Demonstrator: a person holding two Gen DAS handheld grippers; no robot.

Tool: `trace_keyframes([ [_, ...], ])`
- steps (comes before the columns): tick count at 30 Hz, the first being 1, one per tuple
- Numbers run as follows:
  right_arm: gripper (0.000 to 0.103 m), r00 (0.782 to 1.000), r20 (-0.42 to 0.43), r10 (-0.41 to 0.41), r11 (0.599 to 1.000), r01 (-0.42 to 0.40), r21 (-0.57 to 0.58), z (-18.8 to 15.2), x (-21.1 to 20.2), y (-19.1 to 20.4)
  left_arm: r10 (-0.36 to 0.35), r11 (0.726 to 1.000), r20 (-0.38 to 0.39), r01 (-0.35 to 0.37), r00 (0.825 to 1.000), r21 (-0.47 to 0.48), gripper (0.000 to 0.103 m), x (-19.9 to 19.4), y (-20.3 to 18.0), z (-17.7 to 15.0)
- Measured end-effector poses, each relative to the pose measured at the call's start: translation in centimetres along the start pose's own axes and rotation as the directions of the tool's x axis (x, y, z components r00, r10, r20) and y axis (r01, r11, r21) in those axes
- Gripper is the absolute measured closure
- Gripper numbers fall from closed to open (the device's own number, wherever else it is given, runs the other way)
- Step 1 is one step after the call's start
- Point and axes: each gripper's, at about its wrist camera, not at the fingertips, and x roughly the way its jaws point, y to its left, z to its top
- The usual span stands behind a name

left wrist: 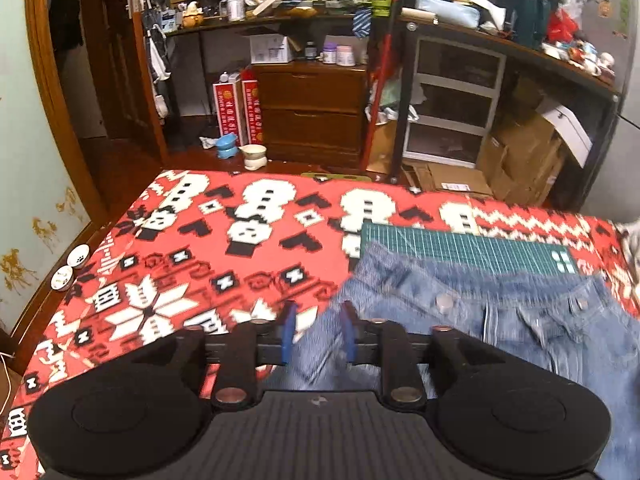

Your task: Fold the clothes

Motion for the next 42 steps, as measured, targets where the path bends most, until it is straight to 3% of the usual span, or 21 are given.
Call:
trace_keyframes([
  [7,0.070,0.995,-0.073,0.071,0.994,-0.077,-0.084,-4.0,-2.4,1.2,-0.098,0.994,-0.043,0.100,0.994,0.037,0.071,-2.4,0.0,-3.8],
  [10,0.059,0.992,-0.091,0.087,0.989,-0.097,-0.112,-5.9,-3.7,2.1,-0.138,0.989,-0.056,0.140,0.989,0.046,0.062,-3.5,-0.8,-5.2],
  [14,0.040,0.988,-0.108,0.107,0.981,-0.122,-0.153,-8.6,-5.6,3.0,-0.171,0.981,-0.073,0.177,0.983,0.086,0.058,-4.8,-2.1,-7.5],
  [19,0.025,0.988,-0.118,0.098,0.965,-0.123,-0.231,-11.9,-7.4,4.0,-0.186,0.977,-0.108,0.196,0.976,0.085,0.050,-5.8,-3.1,-10.3],
  [23,0.001,0.994,-0.084,0.069,0.952,-0.091,-0.291,-13.9,-8.3,4.4,-0.128,0.982,-0.103,0.141,0.986,0.125,0.041,-6.4,-4.0,-12.2],
  [26,0.001,0.995,-0.087,0.040,0.947,-0.065,-0.314,-14.9,-8.0,4.4,-0.111,0.983,-0.115,0.125,0.987,0.130,0.034,-5.9,-4.1,-13.3],
  [28,0.000,0.995,-0.094,0.026,0.947,-0.054,-0.316,-15.4,-7.7,4.3,-0.096,0.985,-0.101,0.109,0.990,0.131,0.021,-5.7,-3.9,-13.7],
  [34,0.000,0.998,-0.056,0.024,0.954,-0.040,-0.296,-17.0,-7.4,4.1,-0.084,0.995,-0.106,0.090,0.991,0.052,0.000,-4.5,-2.5,-14.1],
  [42,0.000,0.997,-0.067,0.026,0.957,-0.044,-0.287,-16.6,-7.1,4.1,-0.095,0.994,-0.089,0.100,0.991,0.051,0.000,-4.6,-2.4,-14.4],
])
